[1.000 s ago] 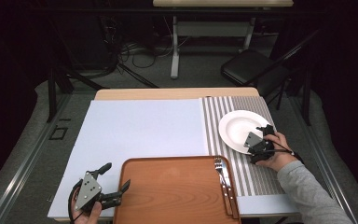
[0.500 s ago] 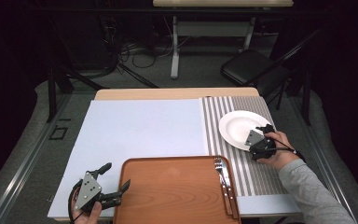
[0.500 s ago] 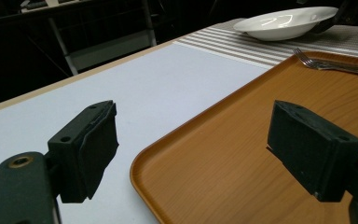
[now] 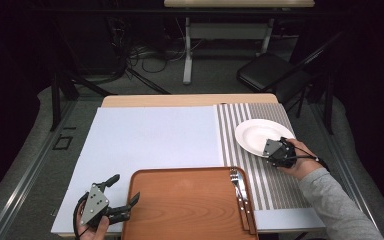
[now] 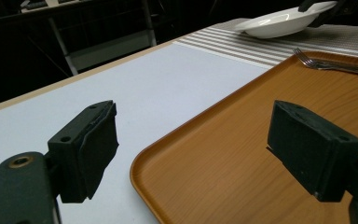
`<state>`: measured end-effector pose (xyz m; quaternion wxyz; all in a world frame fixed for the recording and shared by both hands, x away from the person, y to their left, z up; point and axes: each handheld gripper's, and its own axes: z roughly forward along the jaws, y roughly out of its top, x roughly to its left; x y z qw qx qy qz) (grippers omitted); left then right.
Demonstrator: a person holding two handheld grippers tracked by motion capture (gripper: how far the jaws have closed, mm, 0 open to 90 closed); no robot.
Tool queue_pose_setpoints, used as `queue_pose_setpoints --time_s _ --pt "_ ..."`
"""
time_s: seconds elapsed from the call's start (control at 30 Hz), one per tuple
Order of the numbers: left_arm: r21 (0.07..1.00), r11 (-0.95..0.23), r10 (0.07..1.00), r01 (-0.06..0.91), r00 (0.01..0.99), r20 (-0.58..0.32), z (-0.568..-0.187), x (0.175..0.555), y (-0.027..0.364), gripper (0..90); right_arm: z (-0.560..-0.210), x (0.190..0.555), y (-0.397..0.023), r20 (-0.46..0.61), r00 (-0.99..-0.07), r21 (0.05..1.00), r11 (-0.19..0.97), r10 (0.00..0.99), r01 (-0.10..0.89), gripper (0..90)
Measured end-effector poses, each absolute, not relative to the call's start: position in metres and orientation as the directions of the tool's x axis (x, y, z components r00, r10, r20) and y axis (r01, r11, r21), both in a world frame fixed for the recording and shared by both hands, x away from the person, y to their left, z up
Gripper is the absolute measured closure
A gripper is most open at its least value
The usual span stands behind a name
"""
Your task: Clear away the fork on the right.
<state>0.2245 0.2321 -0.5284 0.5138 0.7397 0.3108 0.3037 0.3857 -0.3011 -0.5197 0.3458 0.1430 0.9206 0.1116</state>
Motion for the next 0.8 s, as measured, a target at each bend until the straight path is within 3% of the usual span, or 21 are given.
queue_pose_setpoints --time_s 0.13,0.2,0.8 --pt "0.949 -0.277 0.773 0.148 0.622 0.129 -0.5285 0.2246 0.2322 15.6 -0.5162 0.3857 -0.3005 -0.594 -0.748 0.25 0.952 0.295 0.177 63.0" --pt "0.949 -0.278 0.772 0.148 0.622 0.13 -0.5284 0.2245 0.2321 15.6 -0.5166 0.3838 -0.3001 -0.58 -0.76 0.246 0.952 0.293 0.18 72.6" --pt "0.95 -0.276 0.773 0.148 0.621 0.128 -0.5284 0.2244 0.2323 15.6 -0.5154 0.3848 -0.2991 -0.585 -0.77 0.214 0.964 0.253 0.155 78.5"
